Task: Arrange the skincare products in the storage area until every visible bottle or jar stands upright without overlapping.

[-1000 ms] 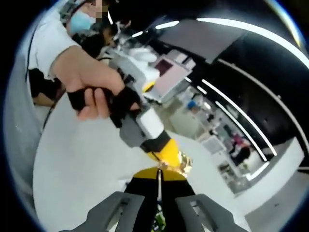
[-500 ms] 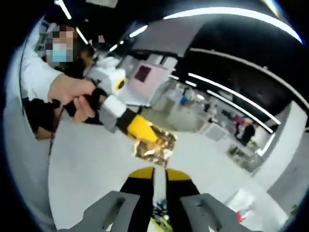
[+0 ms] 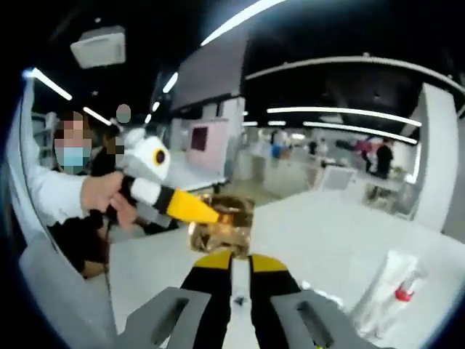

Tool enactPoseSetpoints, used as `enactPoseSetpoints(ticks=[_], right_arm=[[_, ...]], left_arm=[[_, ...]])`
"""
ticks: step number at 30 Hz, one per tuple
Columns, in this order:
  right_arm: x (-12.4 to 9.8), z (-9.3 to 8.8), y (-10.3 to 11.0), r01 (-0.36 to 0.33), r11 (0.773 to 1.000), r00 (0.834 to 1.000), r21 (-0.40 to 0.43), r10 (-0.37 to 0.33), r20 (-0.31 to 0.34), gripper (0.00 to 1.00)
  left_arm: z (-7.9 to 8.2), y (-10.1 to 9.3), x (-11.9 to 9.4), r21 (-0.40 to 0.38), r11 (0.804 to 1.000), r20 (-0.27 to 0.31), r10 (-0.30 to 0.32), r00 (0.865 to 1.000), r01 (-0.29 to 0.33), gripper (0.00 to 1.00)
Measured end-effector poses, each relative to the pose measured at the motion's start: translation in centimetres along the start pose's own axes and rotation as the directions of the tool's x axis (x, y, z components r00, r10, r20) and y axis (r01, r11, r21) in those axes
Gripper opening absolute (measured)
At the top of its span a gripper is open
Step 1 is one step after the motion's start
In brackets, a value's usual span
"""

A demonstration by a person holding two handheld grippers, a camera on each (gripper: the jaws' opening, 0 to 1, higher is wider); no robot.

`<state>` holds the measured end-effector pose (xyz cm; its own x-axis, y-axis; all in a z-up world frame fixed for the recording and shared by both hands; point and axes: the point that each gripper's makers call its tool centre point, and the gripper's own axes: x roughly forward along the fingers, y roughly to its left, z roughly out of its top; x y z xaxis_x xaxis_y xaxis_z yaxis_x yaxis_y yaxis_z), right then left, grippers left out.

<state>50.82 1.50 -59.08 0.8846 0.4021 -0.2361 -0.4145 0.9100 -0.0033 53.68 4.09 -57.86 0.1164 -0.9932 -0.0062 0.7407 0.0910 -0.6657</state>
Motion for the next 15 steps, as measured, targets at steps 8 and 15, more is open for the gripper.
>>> enactPoseSetpoints(ticks=[8,15], right_arm=[[0.25,-0.50,-0.18,-0.009,0.999,1.000,0.053,0.009,-0.007,0.00],[0.58,-1.04,0.42,-0.046,0.991,0.999,0.123,0.047,-0.004,0.00]], left_arm=[[0.41,0.33,-0.33,-0.006,1.000,0.000,-0.023,1.000,0.023,0.00],[-0.05,0.66,-0.60,-0.027,0.999,-0.008,-0.037,0.999,0.037,0.00]])
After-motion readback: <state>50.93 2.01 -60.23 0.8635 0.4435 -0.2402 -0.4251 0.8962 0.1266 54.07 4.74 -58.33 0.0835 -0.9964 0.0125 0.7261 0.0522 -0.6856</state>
